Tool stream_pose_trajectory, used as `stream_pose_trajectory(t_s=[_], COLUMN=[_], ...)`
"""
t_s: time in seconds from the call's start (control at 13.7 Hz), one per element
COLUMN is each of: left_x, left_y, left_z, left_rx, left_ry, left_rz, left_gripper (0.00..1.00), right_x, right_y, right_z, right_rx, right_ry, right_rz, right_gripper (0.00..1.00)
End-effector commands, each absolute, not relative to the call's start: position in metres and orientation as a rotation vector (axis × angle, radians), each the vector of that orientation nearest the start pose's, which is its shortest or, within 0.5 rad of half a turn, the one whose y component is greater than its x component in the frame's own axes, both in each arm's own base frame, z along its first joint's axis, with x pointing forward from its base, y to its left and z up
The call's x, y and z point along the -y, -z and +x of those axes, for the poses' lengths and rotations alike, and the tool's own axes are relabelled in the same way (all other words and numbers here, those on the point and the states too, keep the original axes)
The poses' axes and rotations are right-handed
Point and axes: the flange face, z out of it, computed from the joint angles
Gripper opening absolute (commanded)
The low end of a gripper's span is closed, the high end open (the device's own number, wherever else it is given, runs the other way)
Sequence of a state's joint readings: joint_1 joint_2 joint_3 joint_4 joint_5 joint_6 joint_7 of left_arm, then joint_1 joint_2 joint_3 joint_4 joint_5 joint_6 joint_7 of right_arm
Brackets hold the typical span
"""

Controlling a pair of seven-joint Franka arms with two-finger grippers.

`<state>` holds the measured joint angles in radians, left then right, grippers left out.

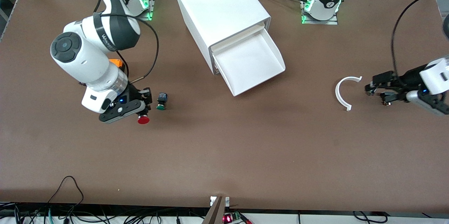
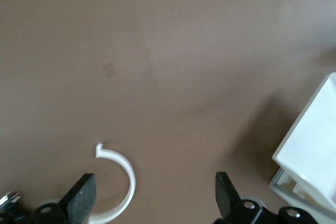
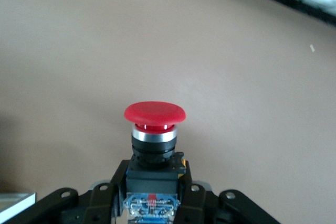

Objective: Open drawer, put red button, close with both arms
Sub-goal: 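Carry the red button with the right gripper over the open drawer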

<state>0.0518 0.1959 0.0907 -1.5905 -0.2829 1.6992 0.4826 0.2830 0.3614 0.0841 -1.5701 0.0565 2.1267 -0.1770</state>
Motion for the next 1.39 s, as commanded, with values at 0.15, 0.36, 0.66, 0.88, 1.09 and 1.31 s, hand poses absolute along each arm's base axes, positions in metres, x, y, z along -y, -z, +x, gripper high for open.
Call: stream_pose_trajectory(t_s=[0.15, 0.36, 0.66, 0.88, 1.09, 1.31], left_x=[-0.037, 0.008, 0.019, 0.02, 0.019, 0.012], left_y=[-0.587, -0.599, -0.602, -0.604, -0.602, -0.605], left_z=[0.584, 0.587, 0.588, 0.589, 0.588, 0.587], left_rx=[-0.351, -0.247, -0.165, -0.163, -0.157, -0.138], left_ry=[-0.075, -0.01, 0.024, 0.043, 0.038, 0.044], left_rz=[-3.187, -3.064, -3.054, -3.058, -3.069, -3.069], left_gripper=[1.0, 1.0, 1.0, 1.0, 1.0, 1.0], right_x=[-0.311, -0.36, -0.43, -0.507, -0.54, -0.562], right_y=[-0.475, -0.489, -0.49, -0.481, -0.47, -0.454], right_z=[0.619, 0.596, 0.572, 0.519, 0.486, 0.469], right_rx=[1.354, 1.602, 1.893, 2.211, 2.335, 2.429], right_ry=[0.331, 0.371, 0.384, 0.311, 0.272, 0.251], right_rz=[-2.657, -2.484, -2.288, -2.16, -2.085, -2.025], right_gripper=[0.34, 0.33, 0.32, 0.32, 0.32, 0.32])
